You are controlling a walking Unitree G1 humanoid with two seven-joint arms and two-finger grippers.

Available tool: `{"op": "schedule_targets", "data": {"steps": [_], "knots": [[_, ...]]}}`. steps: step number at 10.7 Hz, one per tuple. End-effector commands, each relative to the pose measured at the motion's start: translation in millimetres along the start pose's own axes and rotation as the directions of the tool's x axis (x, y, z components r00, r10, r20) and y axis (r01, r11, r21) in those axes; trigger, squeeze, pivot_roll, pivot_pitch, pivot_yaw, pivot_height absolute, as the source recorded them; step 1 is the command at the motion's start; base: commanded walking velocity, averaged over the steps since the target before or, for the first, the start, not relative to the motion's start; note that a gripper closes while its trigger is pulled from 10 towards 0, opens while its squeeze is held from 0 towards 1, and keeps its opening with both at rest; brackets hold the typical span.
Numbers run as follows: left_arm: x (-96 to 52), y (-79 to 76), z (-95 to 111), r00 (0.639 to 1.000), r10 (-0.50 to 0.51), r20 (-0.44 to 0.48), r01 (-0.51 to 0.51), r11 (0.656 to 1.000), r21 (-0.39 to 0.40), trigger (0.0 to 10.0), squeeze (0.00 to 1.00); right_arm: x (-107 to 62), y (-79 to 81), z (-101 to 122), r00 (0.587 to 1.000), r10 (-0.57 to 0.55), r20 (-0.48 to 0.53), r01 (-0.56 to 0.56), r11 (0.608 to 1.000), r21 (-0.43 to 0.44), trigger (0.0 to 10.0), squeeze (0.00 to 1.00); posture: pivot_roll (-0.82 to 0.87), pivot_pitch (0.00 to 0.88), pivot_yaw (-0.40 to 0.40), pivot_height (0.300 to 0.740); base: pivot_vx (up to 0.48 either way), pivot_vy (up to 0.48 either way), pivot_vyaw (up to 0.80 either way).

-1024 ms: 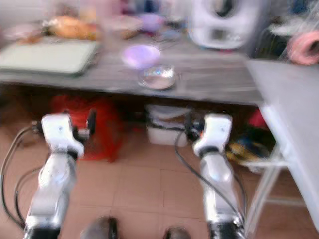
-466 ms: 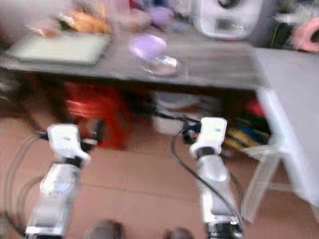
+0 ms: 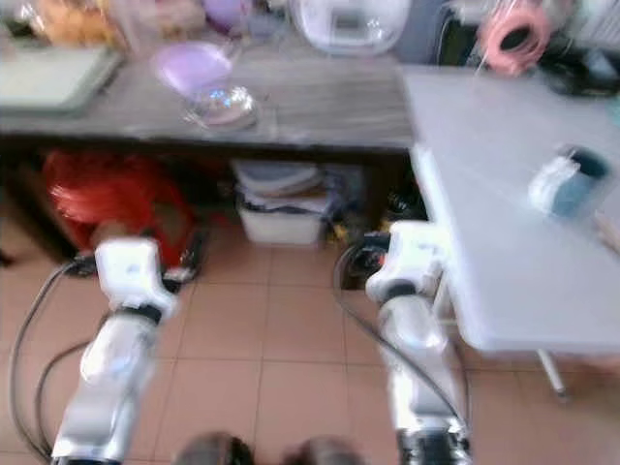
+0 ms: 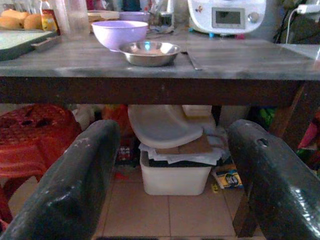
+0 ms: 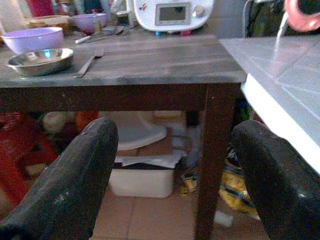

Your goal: Setting the table

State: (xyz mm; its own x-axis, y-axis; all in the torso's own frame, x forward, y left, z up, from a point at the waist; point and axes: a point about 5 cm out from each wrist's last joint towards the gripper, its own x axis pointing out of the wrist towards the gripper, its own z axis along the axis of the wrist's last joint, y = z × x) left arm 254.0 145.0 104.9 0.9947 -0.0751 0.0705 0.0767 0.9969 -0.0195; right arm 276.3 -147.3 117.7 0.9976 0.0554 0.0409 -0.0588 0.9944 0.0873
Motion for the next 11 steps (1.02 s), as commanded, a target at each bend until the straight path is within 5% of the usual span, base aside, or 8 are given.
{"op": "schedule_targets", "data": {"steps": [1, 4, 11], "knots": [[0.9, -5.1, 2, 1.0, -0.012, 0.005, 0.012, 1.0, -0.009, 10.0, 0.0, 0.9, -5.0, 7, 1.0, -0.011, 0.022, 0.011, 1.0, -0.009, 10.0, 0.0, -0.01, 0.107, -0.004, 0.74, 0.0, -0.48, 0.0], [-5.1, 1.8, -3, 1.0, -0.001, -0.024, 0.001, 1.0, 0.012, 10.0, 0.0, -6.3, -10.4, 5, 0.999, -0.035, 0.028, 0.036, 0.999, -0.038, 10.0, 0.0, -0.01, 0.115, 0.004, 0.74, 0.0, -0.48, 0.0], [-4.6, 0.7, 1, 1.0, -0.013, -0.021, 0.014, 0.999, 0.032, 10.0, 0.0, 6.4, -16.5, 20, 0.994, -0.047, 0.094, 0.057, 0.992, -0.108, 10.0, 0.0, 0.0, 0.14, 0.01, 0.74, 0.091, -0.431, 0.0]]}}
